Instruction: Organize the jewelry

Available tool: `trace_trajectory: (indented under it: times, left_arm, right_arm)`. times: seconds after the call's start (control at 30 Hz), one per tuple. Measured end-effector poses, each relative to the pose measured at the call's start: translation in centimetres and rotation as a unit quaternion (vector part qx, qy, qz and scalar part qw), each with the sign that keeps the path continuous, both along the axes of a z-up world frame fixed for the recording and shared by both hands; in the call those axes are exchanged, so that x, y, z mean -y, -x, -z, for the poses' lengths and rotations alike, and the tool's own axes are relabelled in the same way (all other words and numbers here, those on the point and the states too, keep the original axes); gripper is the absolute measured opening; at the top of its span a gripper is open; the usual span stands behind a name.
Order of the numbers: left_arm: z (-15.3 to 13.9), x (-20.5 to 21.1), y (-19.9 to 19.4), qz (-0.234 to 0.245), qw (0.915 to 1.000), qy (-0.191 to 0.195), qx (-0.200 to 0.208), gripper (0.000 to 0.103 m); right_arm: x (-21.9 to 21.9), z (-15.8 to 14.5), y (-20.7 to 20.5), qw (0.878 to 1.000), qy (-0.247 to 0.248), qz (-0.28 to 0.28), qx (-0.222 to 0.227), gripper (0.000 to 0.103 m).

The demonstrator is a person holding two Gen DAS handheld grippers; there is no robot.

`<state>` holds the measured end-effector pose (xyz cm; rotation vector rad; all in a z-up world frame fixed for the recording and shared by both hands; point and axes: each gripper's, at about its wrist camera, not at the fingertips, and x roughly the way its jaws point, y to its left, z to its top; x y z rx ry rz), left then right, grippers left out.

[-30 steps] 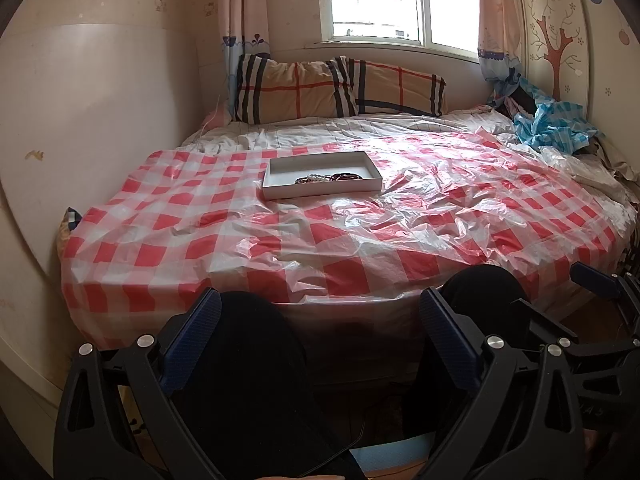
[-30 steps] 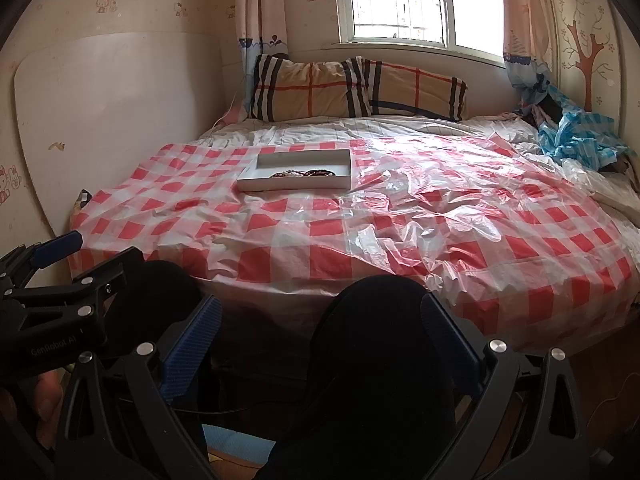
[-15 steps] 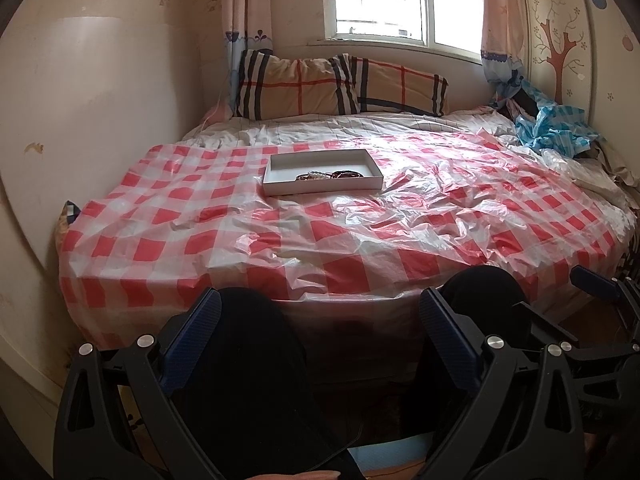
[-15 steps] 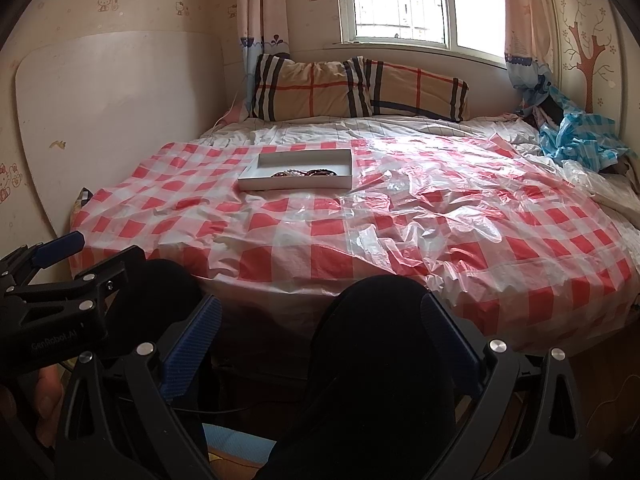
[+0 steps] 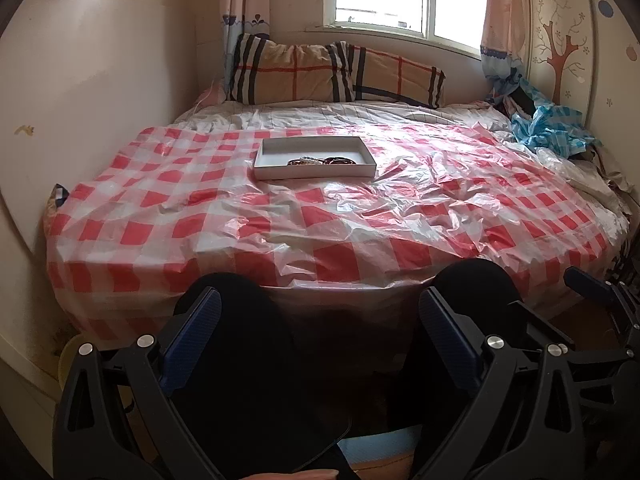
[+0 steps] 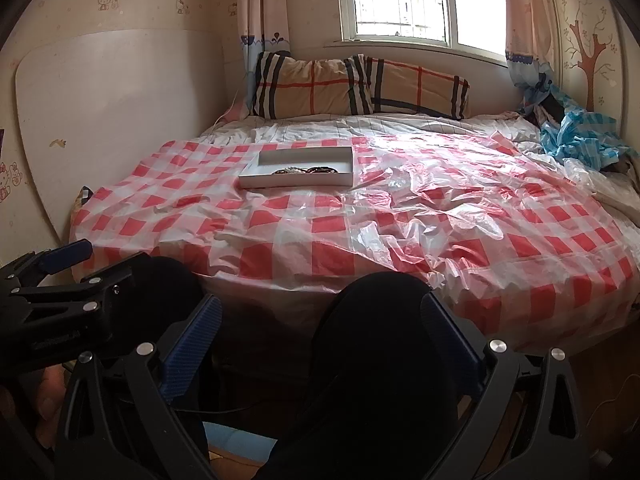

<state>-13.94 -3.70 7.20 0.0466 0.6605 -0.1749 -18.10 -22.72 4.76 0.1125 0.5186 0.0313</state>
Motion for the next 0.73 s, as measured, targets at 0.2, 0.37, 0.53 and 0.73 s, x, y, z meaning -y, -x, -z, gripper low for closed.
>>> trace_trajectory:
  times: [0.2,0.37,0.53,0.73]
  left_arm:
    - [-0.2,-0.3,0.1,0.008,0.9997,0.023,0.007,0.095]
    - [-0.9,-0.1,0.6,-0.006,0.9991,-0.002,0.041,0.095]
    - [-0.7,-0.2,0.0,-0.021,0.9993,-0.013,0.028,0.095]
    - [-0.6,-0.8,-0.4,-0.024,0.9994,-0.014,0.022,0.095]
  right_arm:
    - [0.3,0.5,0.5,1.0,-0.003,-0.003,-0.003,0.096]
    - [0.6,0.6,0.9,1.0,-0.001,-0.002,0.001,0.096]
    - [1.0,0.3,0.6,1.0,0.003,-0.002,0.002,0.096]
    - [1.4,0.2,0.6,1.0,0.004,-0.004,0.001,0.096]
